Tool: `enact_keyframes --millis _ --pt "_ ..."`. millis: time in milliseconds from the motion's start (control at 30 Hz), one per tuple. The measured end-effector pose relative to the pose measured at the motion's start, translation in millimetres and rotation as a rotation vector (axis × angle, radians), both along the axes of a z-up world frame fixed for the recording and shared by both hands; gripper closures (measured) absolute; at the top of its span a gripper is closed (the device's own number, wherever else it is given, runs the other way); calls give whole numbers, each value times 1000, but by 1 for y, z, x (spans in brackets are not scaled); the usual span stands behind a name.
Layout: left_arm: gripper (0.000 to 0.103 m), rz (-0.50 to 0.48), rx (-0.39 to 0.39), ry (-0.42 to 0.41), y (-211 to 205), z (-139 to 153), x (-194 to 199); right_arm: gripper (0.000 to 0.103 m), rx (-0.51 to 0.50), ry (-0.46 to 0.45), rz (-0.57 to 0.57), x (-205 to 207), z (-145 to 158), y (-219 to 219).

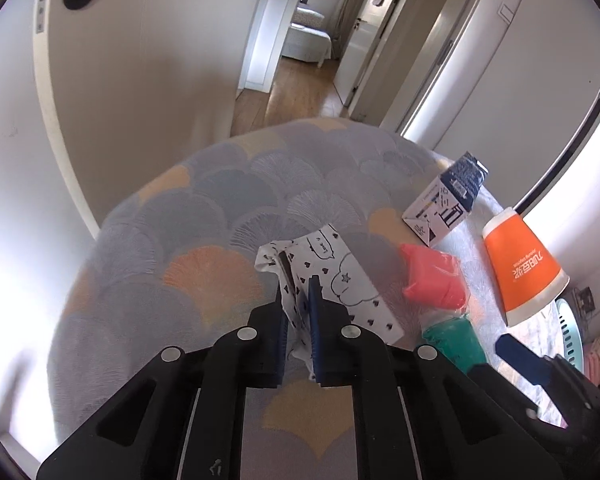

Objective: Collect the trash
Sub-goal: 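Grasp the white patterned wrapper with the left tool while the right tool grasps the green packet, then carry the wrapper and green packet to the green basket and release both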

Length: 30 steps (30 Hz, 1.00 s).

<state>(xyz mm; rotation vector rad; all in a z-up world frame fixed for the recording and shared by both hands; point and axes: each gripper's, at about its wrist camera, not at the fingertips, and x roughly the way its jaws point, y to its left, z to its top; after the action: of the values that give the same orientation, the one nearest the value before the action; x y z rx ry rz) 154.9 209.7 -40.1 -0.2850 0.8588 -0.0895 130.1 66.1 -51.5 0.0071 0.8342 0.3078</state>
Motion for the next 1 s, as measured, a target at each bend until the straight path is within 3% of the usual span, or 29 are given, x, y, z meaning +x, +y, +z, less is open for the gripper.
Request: enact_keyframes --millis 267,333,700,1000 --pt "96 8 -14 -11 13 4 -8 53 -59 45 -29 17 -15 10" --pt "96 3 -38 -15 14 3 -9 67 -46 51 -25 18 -16 8" --pt "98 -59 -58 -51 -2 18 -28 68 25 43 -49 -15 -7 -19" --pt "98 -168 -82 -117 -45 48 -47 68 87 -22 -132 -47 20 -67"
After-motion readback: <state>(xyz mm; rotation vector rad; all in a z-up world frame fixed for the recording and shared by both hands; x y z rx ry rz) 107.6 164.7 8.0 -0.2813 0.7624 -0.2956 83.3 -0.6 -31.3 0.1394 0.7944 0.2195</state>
